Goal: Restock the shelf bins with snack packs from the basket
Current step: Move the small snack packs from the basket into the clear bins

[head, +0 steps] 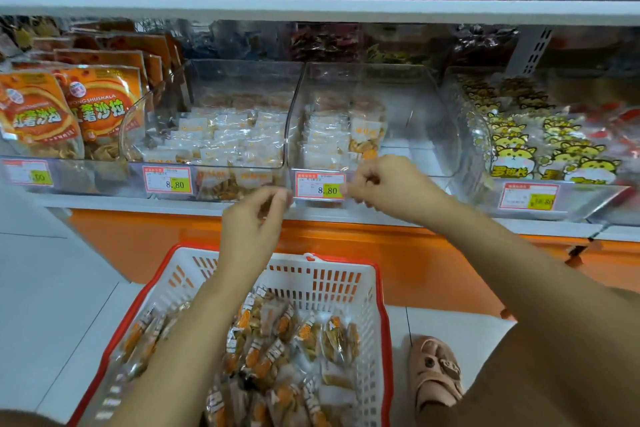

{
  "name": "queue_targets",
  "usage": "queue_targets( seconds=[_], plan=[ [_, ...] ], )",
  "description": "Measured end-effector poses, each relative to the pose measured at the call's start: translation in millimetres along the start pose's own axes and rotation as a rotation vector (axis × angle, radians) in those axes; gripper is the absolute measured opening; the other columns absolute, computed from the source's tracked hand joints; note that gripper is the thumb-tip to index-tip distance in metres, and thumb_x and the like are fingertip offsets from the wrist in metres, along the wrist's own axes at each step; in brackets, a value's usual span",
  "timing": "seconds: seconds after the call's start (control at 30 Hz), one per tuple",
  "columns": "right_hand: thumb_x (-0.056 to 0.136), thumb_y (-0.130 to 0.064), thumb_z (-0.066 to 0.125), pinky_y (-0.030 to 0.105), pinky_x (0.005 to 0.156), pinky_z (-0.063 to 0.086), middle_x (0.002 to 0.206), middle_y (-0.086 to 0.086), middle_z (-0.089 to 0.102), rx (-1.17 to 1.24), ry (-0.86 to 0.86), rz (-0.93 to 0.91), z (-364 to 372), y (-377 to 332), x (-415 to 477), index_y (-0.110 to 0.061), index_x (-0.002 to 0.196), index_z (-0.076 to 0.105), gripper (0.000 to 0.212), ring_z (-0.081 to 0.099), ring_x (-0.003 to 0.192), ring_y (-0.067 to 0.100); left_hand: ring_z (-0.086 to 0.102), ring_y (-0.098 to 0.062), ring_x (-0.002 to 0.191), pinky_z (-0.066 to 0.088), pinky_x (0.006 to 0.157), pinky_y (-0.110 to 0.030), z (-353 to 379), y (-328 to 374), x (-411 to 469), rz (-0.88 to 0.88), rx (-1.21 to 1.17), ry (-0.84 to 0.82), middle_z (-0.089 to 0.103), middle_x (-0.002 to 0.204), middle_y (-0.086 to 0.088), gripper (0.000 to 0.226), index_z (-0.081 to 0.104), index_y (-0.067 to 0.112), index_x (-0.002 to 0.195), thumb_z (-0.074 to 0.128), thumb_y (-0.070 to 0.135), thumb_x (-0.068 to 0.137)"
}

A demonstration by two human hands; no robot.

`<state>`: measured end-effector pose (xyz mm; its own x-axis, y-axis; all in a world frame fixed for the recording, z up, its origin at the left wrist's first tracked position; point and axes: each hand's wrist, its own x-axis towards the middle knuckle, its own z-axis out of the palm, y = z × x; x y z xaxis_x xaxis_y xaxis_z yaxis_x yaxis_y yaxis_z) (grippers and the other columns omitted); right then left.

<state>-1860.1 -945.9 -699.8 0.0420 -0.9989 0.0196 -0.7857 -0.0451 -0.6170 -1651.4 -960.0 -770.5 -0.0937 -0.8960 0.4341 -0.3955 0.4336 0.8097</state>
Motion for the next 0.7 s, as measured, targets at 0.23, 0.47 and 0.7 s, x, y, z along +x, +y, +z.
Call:
queue_targets(
  seconds=[0.23,0.47,0.7],
  plan=[
    [0.092,-0.021,0.059,0.018,0.046,0.035,0.067,0.001,0.050,-0.162,-0.217,0.440,85.2,74.7,-29.0,-0.011,0.068,0.051,0.027,0.047,0.058,0.011,0.066,-0.019,0.074,0.054,0.076,-0.038,-2.2,-98.4,-54.1,-0.367,0.280,-0.259,0.071,0.076,-0.003,0.025,0.069,0.016,0.077,0.053,0.017,0.096],
    [0.092,-0.006,0.050,0.017,0.046,0.041,0.068,0.001,0.054,-0.202,-0.224,0.566,146.4,113.0,-50.2,-0.014,0.064,0.047,0.030,0.050,0.056,0.011,0.061,-0.027,0.068,0.047,0.060,-0.031,4.0,-158.1,-96.1,-0.674,0.482,-0.410,0.064,0.078,-0.013,0.049,0.043,0.000,0.140,0.054,0.017,0.095],
    [0.096,-0.008,0.047,0.014,0.047,0.036,0.066,-0.003,0.046,-0.276,-0.235,0.530,147.6,113.2,-48.3,-0.017,0.063,0.040,0.035,0.052,0.067,0.014,0.046,-0.012,0.049,0.036,0.042,-0.023,19.5,-182.2,-108.5,-0.738,0.433,-0.440,0.064,0.087,-0.011,0.064,0.020,0.002,0.149,0.054,0.018,0.097]
  ],
)
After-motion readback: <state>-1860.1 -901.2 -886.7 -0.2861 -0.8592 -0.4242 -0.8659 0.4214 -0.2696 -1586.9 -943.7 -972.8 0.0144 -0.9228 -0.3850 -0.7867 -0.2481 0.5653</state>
